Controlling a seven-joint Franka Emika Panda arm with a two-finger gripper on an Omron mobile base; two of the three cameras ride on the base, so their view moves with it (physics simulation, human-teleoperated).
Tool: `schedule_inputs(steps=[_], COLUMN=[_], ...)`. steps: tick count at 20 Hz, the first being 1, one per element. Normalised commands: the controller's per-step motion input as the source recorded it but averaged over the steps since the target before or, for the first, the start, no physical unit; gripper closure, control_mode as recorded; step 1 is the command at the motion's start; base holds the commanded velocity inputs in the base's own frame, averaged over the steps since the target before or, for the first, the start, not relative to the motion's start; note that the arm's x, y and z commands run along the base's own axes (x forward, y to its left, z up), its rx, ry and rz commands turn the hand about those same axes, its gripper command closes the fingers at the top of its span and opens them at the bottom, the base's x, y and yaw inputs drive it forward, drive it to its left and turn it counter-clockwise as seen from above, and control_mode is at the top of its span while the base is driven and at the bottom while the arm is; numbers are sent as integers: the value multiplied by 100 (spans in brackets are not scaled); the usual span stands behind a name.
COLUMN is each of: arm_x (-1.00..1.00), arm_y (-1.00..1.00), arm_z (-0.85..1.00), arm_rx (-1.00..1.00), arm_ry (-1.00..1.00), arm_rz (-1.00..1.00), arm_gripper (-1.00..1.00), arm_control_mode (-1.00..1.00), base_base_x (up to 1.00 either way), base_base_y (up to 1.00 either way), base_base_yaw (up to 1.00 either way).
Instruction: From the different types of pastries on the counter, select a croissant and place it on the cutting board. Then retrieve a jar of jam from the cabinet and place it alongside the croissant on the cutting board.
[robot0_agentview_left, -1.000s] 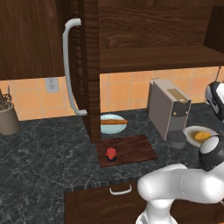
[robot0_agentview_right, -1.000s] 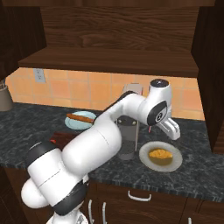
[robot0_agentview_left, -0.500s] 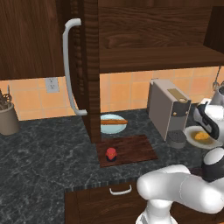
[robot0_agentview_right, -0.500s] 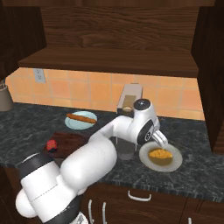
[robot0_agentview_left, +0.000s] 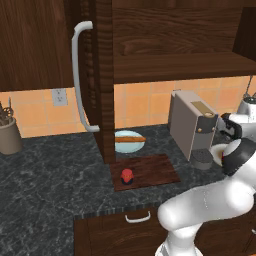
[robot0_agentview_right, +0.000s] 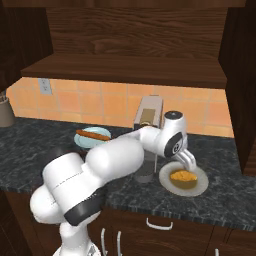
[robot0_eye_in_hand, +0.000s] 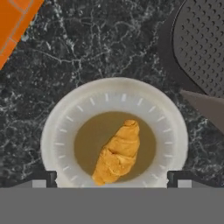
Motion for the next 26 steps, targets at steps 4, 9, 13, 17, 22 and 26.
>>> schedule_inputs(steps=[4, 9, 13, 17, 22, 26], arm_x=[-2, 6, 0, 0, 2, 21], arm_y=[-39, 10, -1, -2, 0, 32], arm_z=[-15, -49, -65, -57, -46, -38], arm_rx=[35, 5, 9, 7, 0, -2], arm_ry=[36, 14, -2, -13, -20, -4], arm_rz=[2, 0, 0, 0, 0, 0], arm_gripper=[-100, -100, -100, -100, -100, -100], arm_control_mode=[-100, -100, -100, -100, -100, -100], base_base_x=[0, 0, 0, 0, 0, 0], base_base_y=[0, 0, 0, 0, 0, 0], base_base_yaw=[0, 0, 0, 0, 0, 0])
